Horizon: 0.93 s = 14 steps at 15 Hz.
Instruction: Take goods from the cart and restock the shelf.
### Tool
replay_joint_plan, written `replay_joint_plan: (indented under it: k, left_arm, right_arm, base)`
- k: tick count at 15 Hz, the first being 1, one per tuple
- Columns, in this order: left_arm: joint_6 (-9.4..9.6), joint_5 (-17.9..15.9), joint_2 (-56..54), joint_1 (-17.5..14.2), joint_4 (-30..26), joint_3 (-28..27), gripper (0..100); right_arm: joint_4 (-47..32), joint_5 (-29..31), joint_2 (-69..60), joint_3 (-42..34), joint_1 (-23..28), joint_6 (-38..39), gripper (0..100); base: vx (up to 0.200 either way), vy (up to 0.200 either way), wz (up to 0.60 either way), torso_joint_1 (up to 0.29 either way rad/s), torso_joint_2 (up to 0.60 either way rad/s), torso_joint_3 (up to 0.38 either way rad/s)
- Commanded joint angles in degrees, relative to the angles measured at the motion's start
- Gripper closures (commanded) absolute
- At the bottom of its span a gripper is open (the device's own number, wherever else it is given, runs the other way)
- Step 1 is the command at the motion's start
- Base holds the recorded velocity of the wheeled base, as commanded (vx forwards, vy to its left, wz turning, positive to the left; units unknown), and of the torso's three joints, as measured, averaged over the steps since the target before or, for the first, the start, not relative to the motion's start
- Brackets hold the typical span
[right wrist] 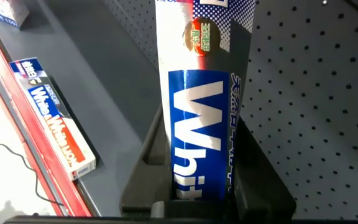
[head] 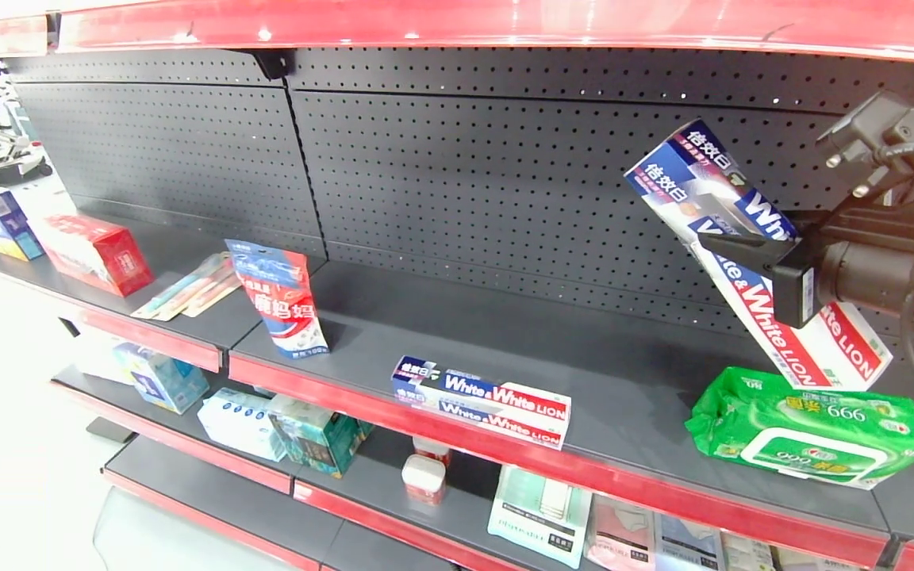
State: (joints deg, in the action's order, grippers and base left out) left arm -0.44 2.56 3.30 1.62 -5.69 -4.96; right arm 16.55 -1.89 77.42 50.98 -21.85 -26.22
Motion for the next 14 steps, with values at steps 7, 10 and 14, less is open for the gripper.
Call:
replay_joint_plan:
  k: [7, 10, 14]
  left_arm:
    - [-0.62, 5.53, -0.58, -1.53, 8.24, 0.83, 0]
    - [-3.16, 4.38, -3.3, -1.8, 7.01, 4.96, 0]
    - [4.04, -0.63, -3.3, -1.71, 6.22, 4.96, 0]
  right_arm:
    - [0.06, -0.04, -0.25, 0.08, 0.05, 0.03, 100]
    - [0.06, -0.04, -0.17, 0.08, -0.13, -0.15, 100]
    - [0.06, -0.04, -0.87, 0.17, -0.04, -0.06, 100]
  base:
    - [0.0, 0.0, 0.0, 0.0, 0.0, 0.0]
    - [0.0, 0.0, 0.0, 0.0, 0.0, 0.0]
    - [0.0, 0.0, 0.0, 0.0, 0.0, 0.0]
